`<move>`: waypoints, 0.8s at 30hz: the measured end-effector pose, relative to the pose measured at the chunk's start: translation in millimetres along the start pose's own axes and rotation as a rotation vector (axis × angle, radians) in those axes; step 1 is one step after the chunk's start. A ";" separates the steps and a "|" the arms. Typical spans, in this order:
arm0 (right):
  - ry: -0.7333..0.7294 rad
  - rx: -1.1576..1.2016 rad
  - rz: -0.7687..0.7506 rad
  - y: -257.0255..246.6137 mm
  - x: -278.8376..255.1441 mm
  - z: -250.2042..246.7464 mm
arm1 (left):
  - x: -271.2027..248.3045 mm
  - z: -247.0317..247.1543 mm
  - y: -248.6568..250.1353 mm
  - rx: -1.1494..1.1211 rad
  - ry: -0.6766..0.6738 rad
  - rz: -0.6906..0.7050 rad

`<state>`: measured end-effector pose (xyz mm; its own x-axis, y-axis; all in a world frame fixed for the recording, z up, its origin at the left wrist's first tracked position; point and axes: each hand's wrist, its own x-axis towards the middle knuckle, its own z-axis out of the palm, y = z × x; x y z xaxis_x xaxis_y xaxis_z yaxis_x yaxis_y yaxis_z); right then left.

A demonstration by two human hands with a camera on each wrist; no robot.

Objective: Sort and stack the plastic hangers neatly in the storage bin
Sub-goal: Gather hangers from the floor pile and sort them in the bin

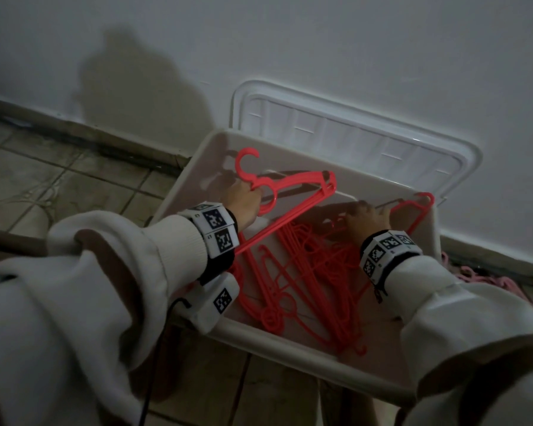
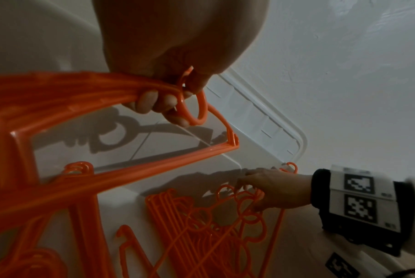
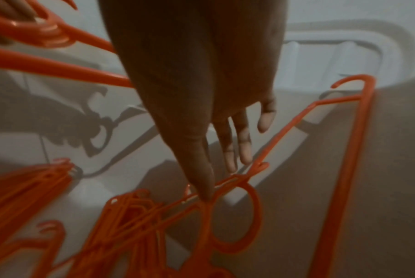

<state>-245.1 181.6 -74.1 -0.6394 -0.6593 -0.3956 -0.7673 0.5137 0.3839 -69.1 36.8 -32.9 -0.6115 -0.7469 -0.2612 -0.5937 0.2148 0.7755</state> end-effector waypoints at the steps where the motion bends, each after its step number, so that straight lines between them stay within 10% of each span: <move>1: -0.002 -0.024 -0.017 1.9 0.3 3.0 | -0.2 0.7 -0.3 -0.002 0.002 -0.005; 24: 0.143 -0.071 -0.125 30.3 -1.4 -6.2 | -2.5 4.1 5.9 0.103 0.000 0.035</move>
<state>-267.2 194.7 -56.8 -0.5215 -0.7896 -0.3233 -0.8317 0.3858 0.3993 -73.2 42.6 -30.0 -0.6328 -0.7377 -0.2352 -0.6224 0.3040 0.7212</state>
